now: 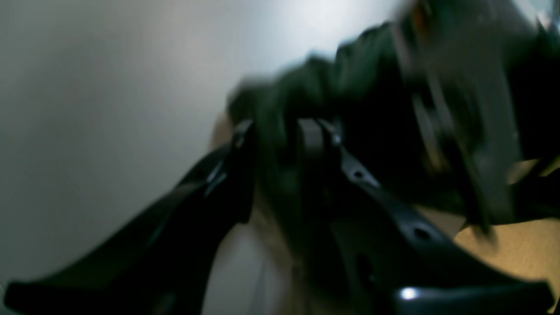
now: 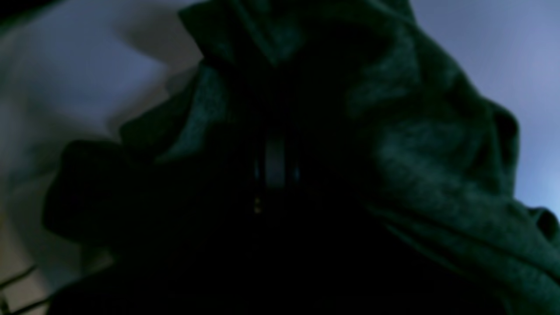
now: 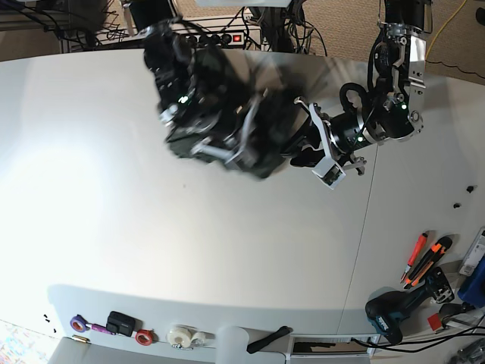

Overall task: Layout the t-shirt on the table in an organized manner, then fold the t-shirt properly
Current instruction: 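Fold the shirt bundle again with the right gripper toward its other end, then drag the folded bundle with the right gripper and release it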

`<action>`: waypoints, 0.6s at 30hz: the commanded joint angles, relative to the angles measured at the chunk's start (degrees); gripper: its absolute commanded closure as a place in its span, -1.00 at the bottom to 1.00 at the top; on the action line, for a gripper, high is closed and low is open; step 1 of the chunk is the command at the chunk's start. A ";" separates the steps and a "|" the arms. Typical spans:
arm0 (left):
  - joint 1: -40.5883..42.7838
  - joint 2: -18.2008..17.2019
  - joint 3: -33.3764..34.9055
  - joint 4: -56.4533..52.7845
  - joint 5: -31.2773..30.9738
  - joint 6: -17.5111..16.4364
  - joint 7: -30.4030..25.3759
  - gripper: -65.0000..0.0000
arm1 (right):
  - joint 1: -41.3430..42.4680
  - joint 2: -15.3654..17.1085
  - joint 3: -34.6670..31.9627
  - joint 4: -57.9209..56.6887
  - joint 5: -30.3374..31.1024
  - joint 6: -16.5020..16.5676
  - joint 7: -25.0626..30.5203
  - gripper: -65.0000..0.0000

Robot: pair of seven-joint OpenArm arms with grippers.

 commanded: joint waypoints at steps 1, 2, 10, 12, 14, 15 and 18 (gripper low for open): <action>-0.66 -0.28 -0.28 1.03 -1.03 -0.24 -1.46 0.54 | -0.46 1.14 2.62 -1.03 -5.75 -2.58 -5.44 1.00; -0.66 -0.28 -0.28 1.03 -1.03 -0.24 -1.49 0.54 | -0.42 1.14 4.90 -1.03 -5.77 -3.13 -5.46 1.00; -0.66 -0.31 -0.28 1.03 -1.05 -0.26 -1.49 0.54 | -0.50 1.14 22.60 -1.03 -5.75 -5.70 -3.89 1.00; -0.66 -0.28 -0.28 1.03 -1.05 -0.26 -1.49 0.54 | -0.26 1.14 26.38 -1.03 -5.75 -6.43 -2.14 1.00; -0.66 -0.28 -0.28 1.03 -1.07 -0.28 -1.51 0.54 | 0.46 1.14 29.94 -1.03 -5.77 -7.17 -1.05 1.00; -0.66 -0.28 -0.28 1.03 -1.07 -0.26 -1.51 0.54 | 1.03 1.14 31.76 -1.03 -5.77 -7.19 -1.01 1.00; -0.66 -0.28 -0.28 1.03 -1.05 -0.26 -1.49 0.54 | 2.86 1.14 37.38 -1.03 -6.21 -7.15 -0.94 1.00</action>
